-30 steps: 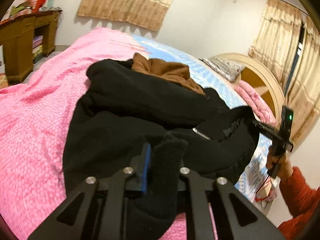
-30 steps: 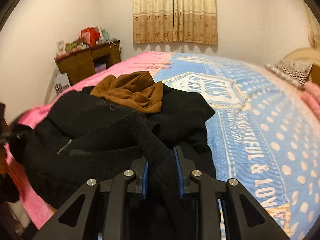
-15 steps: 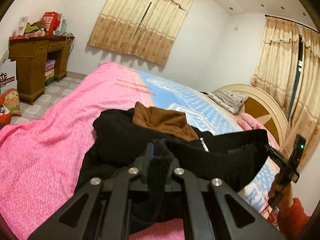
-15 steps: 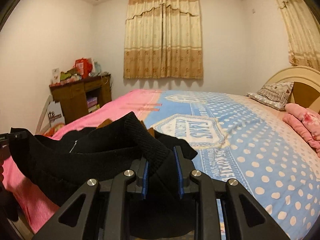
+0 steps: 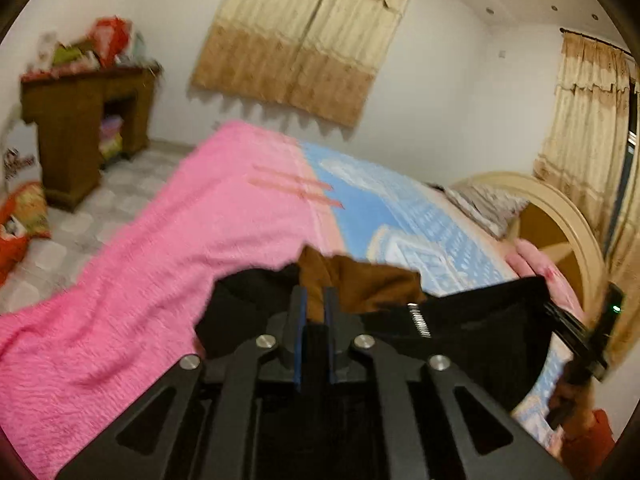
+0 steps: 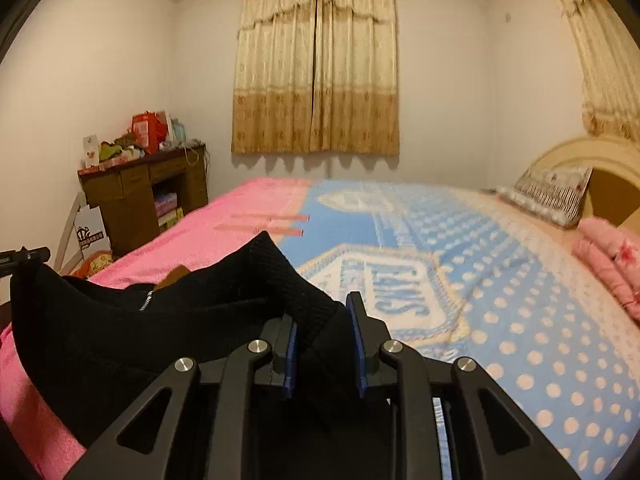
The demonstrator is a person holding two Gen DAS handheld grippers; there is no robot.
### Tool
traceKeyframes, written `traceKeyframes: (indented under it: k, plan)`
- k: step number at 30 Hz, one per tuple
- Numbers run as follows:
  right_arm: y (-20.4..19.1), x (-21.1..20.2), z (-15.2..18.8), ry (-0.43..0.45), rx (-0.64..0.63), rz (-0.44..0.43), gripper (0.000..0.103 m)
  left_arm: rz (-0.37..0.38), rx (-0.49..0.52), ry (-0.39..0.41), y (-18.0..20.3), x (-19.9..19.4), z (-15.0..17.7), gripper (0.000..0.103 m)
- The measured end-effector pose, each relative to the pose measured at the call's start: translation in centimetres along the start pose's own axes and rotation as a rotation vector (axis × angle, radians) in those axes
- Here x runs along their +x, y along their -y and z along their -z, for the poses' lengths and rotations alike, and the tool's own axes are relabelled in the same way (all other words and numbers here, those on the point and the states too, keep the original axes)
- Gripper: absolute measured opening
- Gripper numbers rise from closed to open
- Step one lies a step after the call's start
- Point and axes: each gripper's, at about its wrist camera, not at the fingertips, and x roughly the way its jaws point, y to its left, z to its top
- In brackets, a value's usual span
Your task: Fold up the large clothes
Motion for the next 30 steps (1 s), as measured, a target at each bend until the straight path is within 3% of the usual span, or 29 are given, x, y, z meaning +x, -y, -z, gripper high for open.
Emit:
traceKeyframes:
  k: [1, 2, 4, 10, 14, 15, 16, 17, 18, 21, 25, 30]
  plan:
    - [-0.1, 0.3, 0.5, -0.008, -0.006, -0.003, 0.022, 0.004, 0.021, -0.016, -0.2, 0.2, 0.6, 0.026]
    - [-0.2, 0.6, 1.1, -0.015, -0.008, -0.004, 0.022, -0.008, 0.038, -0.024, -0.3, 0.3, 1.0, 0.049]
    - [-0.3, 1.1, 2.2, -0.028, -0.009, 0.005, 0.022, -0.046, 0.063, -0.024, -0.7, 0.3, 2.0, 0.073]
    - [0.9, 1.5, 3.6, -0.063, 0.053, -0.002, 0.022, 0.016, 0.059, -0.080, -1.8, 0.3, 3.4, 0.076]
    - [0.9, 1.3, 3.9, -0.067, 0.051, 0.001, 0.022, -0.022, 0.125, -0.121, -0.5, 2.6, 3.6, 0.081]
    - [0.8, 1.2, 4.0, -0.069, 0.050, 0.003, 0.022, -0.040, 0.120, -0.143, -0.6, 3.3, 3.8, 0.079]
    - [0.7, 1.0, 4.1, -0.071, 0.051, 0.006, 0.022, -0.049, 0.111, -0.161, -0.6, 3.7, 4.0, 0.060]
    - [0.7, 0.8, 4.1, -0.071, 0.050, 0.009, 0.022, -0.055, 0.100, -0.181, -0.8, 4.2, 4.3, 0.029]
    - [0.6, 0.5, 4.1, -0.069, 0.048, 0.012, 0.022, -0.048, 0.090, -0.198, -0.8, 4.3, 4.6, 0.021]
    - [0.7, -1.0, 3.9, -0.059, 0.046, -0.005, 0.022, -0.034, 0.099, -0.133, 0.0, 2.0, 4.8, 0.016]
    - [0.3, -2.6, 1.6, 0.000, 0.020, -0.021, 0.022, -0.035, 0.107, -0.043, 1.2, -0.6, 2.2, 0.016]
    - [0.0, 0.8, -2.9, 0.066, -0.043, 0.040, 0.022, -0.074, 0.056, 0.027, 1.2, 1.7, -3.7, 0.016]
